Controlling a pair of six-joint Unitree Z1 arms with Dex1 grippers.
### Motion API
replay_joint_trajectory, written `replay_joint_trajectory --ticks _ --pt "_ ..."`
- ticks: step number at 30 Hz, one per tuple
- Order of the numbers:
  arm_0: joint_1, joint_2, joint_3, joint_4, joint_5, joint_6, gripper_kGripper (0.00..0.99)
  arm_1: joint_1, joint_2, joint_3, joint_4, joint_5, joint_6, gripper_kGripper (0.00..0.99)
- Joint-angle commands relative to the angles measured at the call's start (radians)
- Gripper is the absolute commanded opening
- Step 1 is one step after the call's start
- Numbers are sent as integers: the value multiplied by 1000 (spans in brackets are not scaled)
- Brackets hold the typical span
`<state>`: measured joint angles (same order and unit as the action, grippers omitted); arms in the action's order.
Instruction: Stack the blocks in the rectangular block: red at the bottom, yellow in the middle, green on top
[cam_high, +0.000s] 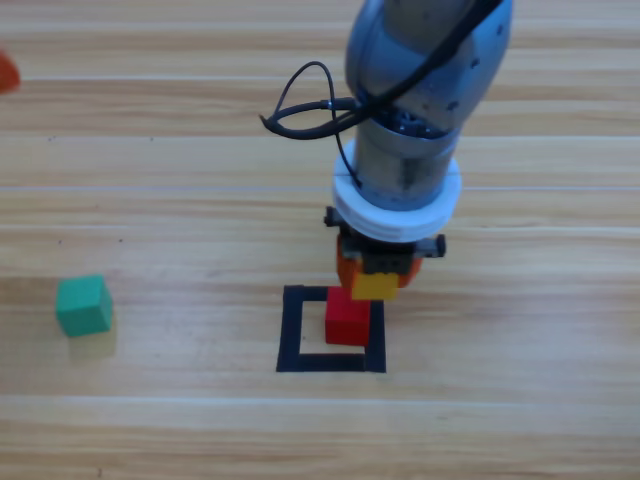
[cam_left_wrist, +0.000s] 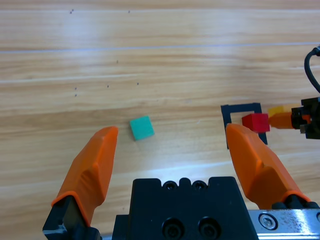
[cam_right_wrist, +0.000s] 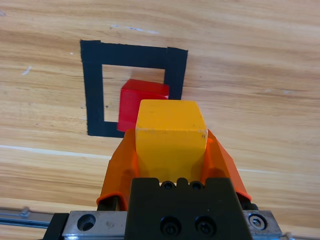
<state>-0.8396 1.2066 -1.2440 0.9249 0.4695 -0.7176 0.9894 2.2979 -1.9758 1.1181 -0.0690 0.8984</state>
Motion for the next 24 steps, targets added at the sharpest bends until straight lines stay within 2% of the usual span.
replay_joint_trajectory --ticks 1,4,5,8,24 --pt "17 -211 189 -152 -8 38 934 40 113 -118 75 8 43 0" --pt "17 -225 235 -207 -25 63 934 43 130 -144 80 8 66 0" --pt "17 -211 241 -213 -71 89 934 43 141 -152 81 8 77 0" --pt "17 -214 247 -204 -95 82 934 43 160 -166 86 8 89 0" --pt "17 -197 293 -224 -109 52 933 46 169 -173 103 28 99 0"
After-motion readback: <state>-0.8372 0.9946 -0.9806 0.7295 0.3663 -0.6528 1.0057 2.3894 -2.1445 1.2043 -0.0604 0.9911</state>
